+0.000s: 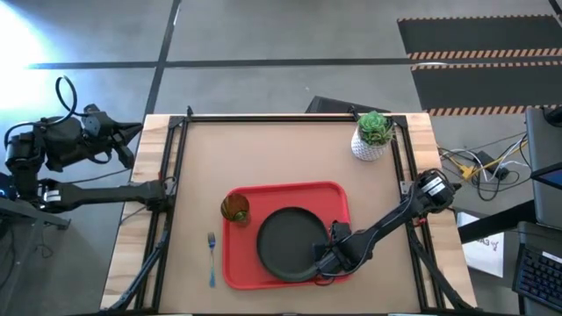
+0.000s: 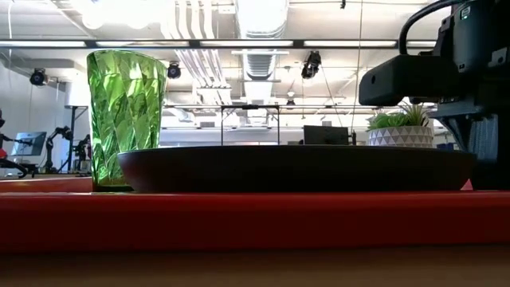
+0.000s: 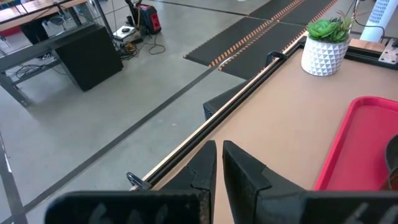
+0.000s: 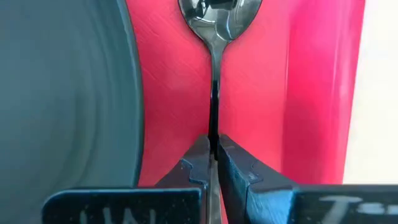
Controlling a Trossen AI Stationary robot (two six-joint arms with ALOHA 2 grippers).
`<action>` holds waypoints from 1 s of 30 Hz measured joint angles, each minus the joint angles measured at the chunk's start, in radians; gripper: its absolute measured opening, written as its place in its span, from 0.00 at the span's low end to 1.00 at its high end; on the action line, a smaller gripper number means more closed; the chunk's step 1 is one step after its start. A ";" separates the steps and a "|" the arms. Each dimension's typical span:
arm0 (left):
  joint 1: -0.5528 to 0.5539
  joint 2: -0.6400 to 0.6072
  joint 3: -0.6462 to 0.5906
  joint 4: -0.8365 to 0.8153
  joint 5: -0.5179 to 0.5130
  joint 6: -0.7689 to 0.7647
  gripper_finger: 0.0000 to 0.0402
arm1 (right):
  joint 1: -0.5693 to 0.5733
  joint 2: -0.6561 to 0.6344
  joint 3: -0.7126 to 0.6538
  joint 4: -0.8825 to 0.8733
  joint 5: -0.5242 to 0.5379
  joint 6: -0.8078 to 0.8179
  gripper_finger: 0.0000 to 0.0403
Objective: Pick and place plate/cup/fork/spoon on tray
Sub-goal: Put the black spoon to the right side of the black plate on the red serving tray
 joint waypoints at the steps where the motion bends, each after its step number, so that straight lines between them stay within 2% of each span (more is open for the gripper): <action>1: 0.000 0.000 0.000 0.000 0.000 0.000 0.03 | 0.000 0.000 0.000 0.000 -0.002 -0.003 0.02; 15: 0.000 0.000 0.000 0.000 0.000 0.000 0.03 | 0.000 -0.001 0.001 0.000 -0.006 0.010 0.07; 21: 0.000 0.000 0.000 0.000 0.000 0.000 0.03 | 0.000 -0.002 0.001 -0.001 -0.050 0.013 0.12; 30: 0.000 0.000 0.000 0.000 0.000 0.000 0.03 | 0.000 -0.004 0.001 -0.007 -0.051 0.003 0.20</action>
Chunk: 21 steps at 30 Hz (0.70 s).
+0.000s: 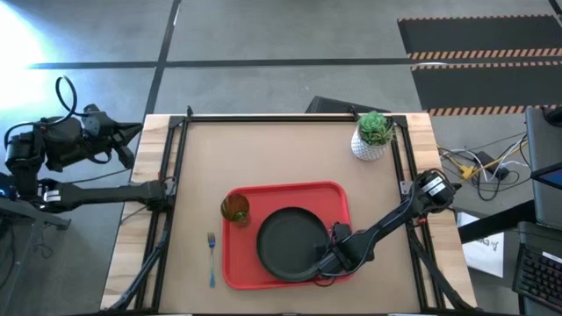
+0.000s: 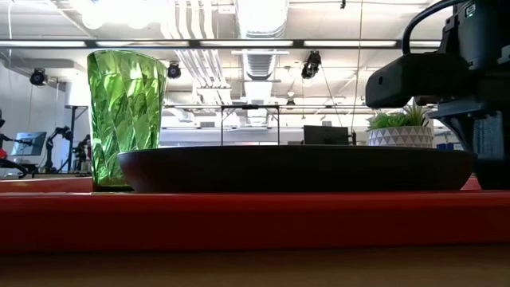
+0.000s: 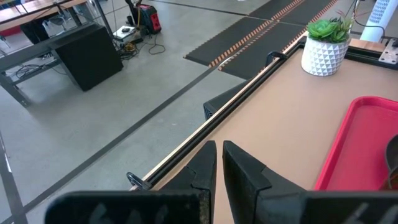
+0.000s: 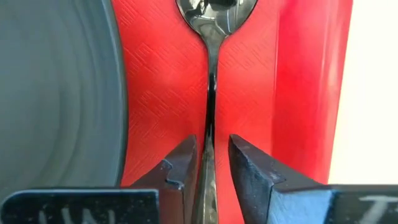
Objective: Pick and place plate/cup/fork/spoon on tray
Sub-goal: Put the black spoon to the right side of the black plate on the red serving tray, then adjust the red serving tray
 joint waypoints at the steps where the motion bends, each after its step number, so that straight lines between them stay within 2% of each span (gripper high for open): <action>1: 0.000 0.000 0.000 0.000 0.000 0.000 0.03 | 0.000 -0.002 0.000 0.000 0.000 -0.001 0.21; 5: 0.000 0.000 0.000 0.000 0.000 0.000 0.03 | -0.002 -0.026 0.001 -0.008 0.026 -0.009 0.24; 10: 0.000 0.000 0.000 0.000 0.000 0.000 0.03 | -0.007 -0.073 0.001 -0.065 0.172 -0.008 0.24; 15: 0.000 0.000 0.000 0.001 0.000 0.000 0.03 | -0.036 -0.120 0.002 -0.201 0.284 -0.035 0.20; 18: 0.000 0.000 0.000 0.001 0.000 0.000 0.03 | -0.084 -0.134 0.000 -0.243 0.299 -0.121 0.14; 21: 0.000 0.000 0.000 0.001 0.000 -0.001 0.03 | -0.156 -0.137 -0.002 -0.197 0.301 -0.290 0.07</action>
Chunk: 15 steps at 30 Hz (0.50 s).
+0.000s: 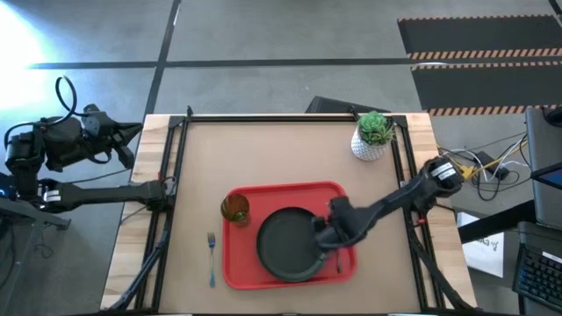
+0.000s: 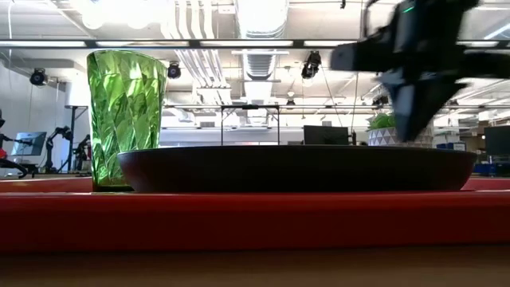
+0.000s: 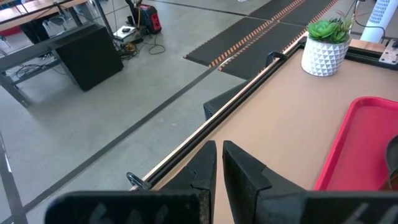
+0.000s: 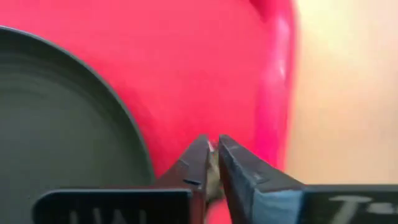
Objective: Pick and place plate/cup/fork/spoon on tray
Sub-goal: Adjust the red serving tray
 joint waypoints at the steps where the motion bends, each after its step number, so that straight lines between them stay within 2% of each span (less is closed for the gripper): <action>1: 0.000 0.000 0.000 0.000 0.000 0.000 0.03 | -0.029 0.000 -0.001 0.025 -0.002 -0.073 0.05; 6: 0.000 0.000 0.000 0.000 0.000 0.000 0.03 | -0.180 0.008 -0.002 0.153 -0.017 -0.400 0.02; 10: 0.000 0.000 0.000 0.000 0.000 0.000 0.03 | -0.276 0.008 -0.002 0.171 -0.026 -0.556 0.02; 15: 0.000 0.000 0.000 0.000 0.000 -0.001 0.03 | -0.376 0.014 -0.014 0.273 -0.117 -0.731 0.02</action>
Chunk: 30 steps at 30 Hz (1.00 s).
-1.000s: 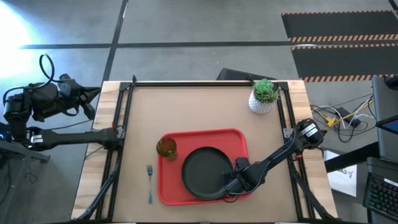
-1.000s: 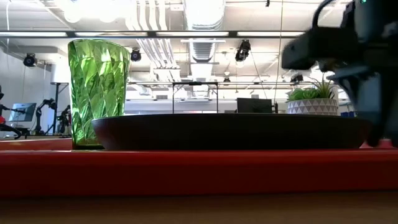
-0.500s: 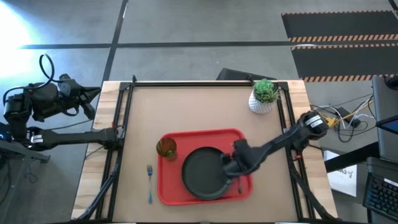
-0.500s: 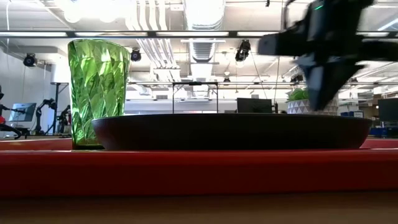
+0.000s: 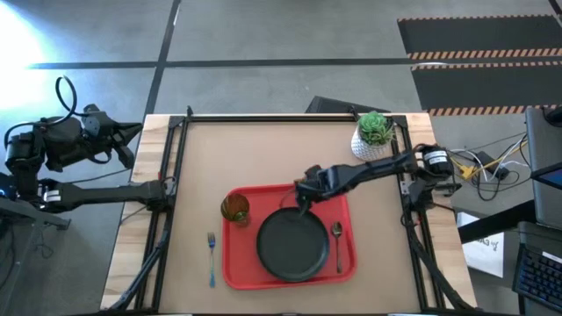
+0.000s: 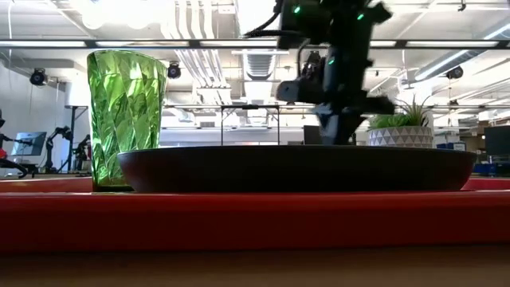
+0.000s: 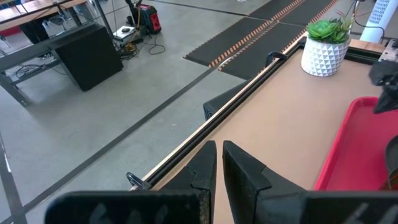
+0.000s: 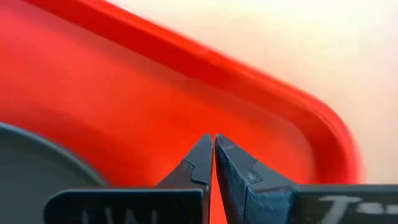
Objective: Pick and place plate/cup/fork/spoon on tray
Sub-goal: Adjust the red serving tray
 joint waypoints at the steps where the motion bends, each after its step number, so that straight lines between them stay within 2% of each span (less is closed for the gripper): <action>1: 0.000 0.000 0.000 0.000 0.000 0.000 0.03 | -0.016 0.006 -0.007 0.045 -0.017 -0.035 0.02; 6: 0.000 0.000 0.000 0.000 0.000 -0.002 0.03 | -0.077 0.035 -0.030 0.194 -0.060 -0.129 0.02; 15: 0.000 0.000 0.000 0.000 0.000 -0.005 0.03 | -0.094 0.113 -0.032 0.259 -0.140 -0.170 0.02; 22: 0.000 0.000 0.000 0.000 0.000 -0.027 0.03 | -0.106 0.161 -0.028 0.373 -0.160 -0.212 0.02; 30: 0.000 0.000 0.000 0.000 0.000 -0.051 0.03 | -0.158 0.166 -0.028 0.416 -0.180 -0.275 0.02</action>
